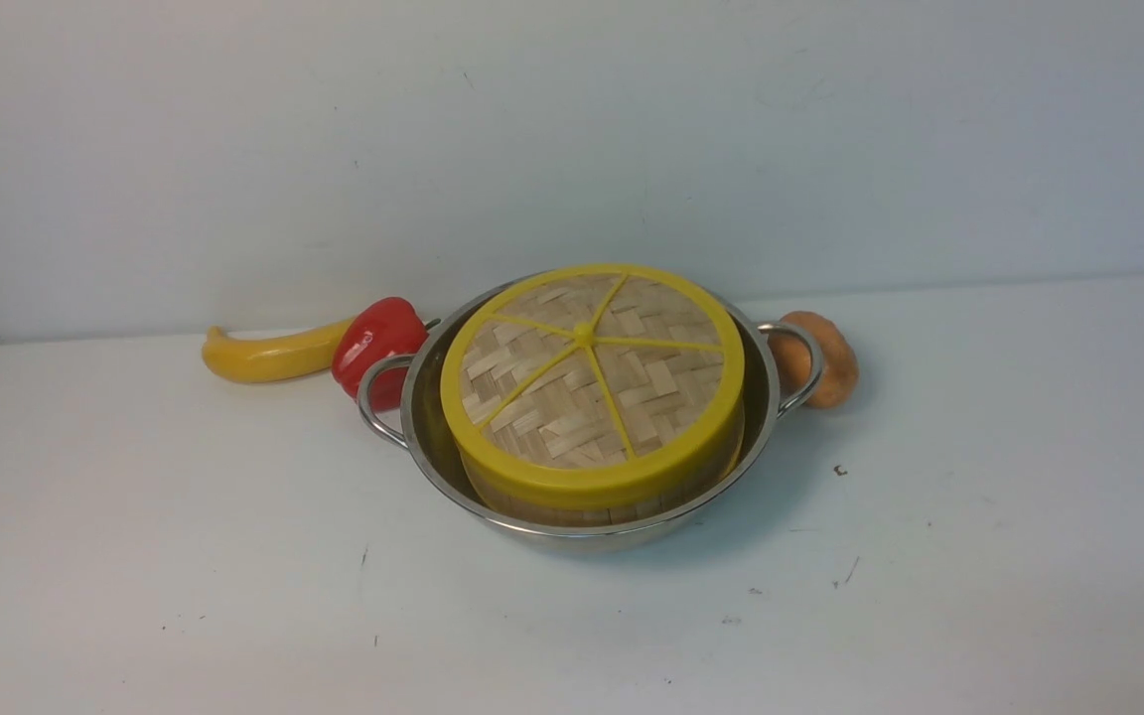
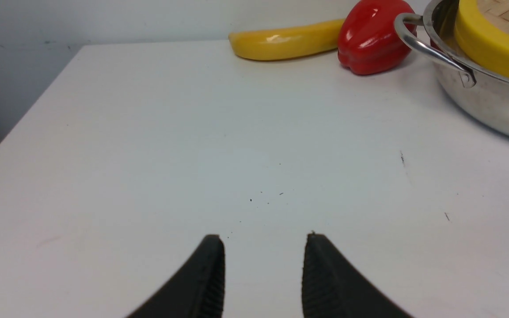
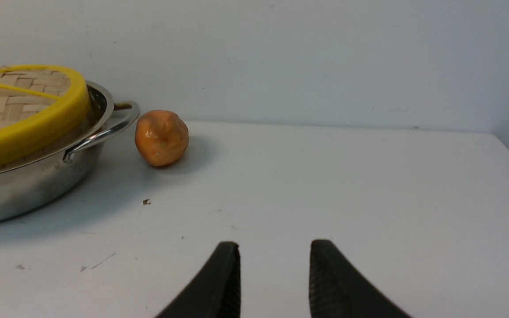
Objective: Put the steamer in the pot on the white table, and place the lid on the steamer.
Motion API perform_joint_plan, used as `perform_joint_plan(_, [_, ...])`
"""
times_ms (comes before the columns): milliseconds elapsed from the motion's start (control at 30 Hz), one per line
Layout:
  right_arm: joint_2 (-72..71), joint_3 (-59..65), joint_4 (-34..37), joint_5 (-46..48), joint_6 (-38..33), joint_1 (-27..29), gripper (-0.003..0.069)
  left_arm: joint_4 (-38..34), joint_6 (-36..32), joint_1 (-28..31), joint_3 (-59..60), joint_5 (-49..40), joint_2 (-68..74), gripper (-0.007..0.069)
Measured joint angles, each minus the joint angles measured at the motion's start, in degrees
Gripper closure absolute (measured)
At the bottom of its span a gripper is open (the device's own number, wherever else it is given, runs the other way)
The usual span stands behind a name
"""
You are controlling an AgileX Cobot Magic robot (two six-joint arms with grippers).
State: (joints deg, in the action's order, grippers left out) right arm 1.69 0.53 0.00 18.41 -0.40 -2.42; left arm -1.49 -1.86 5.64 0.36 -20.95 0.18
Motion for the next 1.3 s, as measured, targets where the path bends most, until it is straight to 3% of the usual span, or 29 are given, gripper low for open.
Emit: perform_joint_plan(1300, [-1.44, 0.0, 1.21, 0.56, 2.4, 0.0, 0.0416, 0.19, 0.0, 0.0, 0.0, 0.05, -0.05, 0.0384])
